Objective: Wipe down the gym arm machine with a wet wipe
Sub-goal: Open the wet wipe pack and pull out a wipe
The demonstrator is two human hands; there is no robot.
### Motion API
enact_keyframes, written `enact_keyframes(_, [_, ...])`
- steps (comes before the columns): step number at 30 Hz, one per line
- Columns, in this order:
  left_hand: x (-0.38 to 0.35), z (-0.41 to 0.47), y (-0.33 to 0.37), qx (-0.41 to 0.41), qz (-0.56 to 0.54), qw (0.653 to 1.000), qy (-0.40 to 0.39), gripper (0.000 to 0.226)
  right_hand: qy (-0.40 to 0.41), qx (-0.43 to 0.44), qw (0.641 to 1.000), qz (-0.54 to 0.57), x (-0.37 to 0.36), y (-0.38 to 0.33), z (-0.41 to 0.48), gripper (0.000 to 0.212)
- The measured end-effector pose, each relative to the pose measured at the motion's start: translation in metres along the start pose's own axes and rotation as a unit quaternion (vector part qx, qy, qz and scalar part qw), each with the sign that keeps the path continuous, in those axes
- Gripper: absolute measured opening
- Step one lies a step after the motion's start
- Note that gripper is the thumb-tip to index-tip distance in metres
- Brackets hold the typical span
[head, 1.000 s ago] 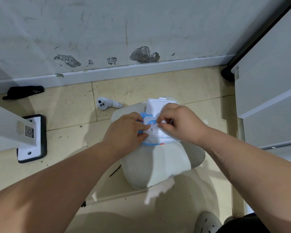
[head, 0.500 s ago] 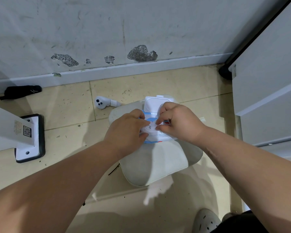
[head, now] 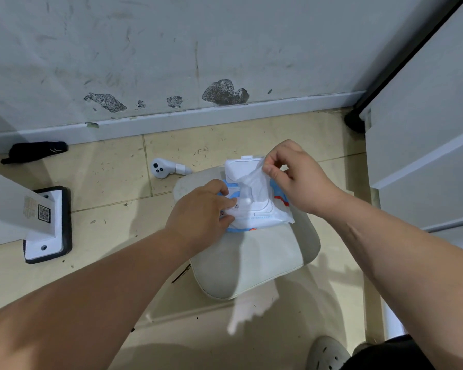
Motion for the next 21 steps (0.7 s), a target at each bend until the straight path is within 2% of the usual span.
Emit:
enact_keyframes(3, [-0.001,-0.001,0.001,-0.001,0.015,1.000,-0.005,0.031,0.034,-0.046,0.998,0.033,0.009,0.002,0.000,0.018])
enact_keyframes(7, [-0.002,-0.002,0.003,-0.001,0.028,1.000,-0.007,0.032,0.110,-0.133,0.968,0.182,0.024,0.005,-0.001,0.020])
enact_keyframes(10, [-0.002,-0.003,0.004,-0.004,0.034,0.999,-0.002,0.034,0.140,-0.118,0.962,0.205,0.039,-0.002,0.002,0.013])
enact_keyframes(17, [-0.004,-0.003,0.008,-0.026,0.052,0.998,0.036,0.026,0.177,-0.069,0.962,0.195,0.061,-0.029,0.007,0.020])
enact_keyframes(21, [-0.005,-0.003,0.009,-0.047,0.051,0.996,0.051,0.025,0.254,-0.040,0.941,0.221,0.093,-0.044,0.016,0.019])
Point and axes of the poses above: each hand's wrist, its own z-axis towards the middle knuckle, its own x-axis out of the back of the hand, y = z × x, the point moved 8 cm from there along z, towards the middle knuckle, and after that the axes turned 10 degrees about x, right-handed, at the moved point
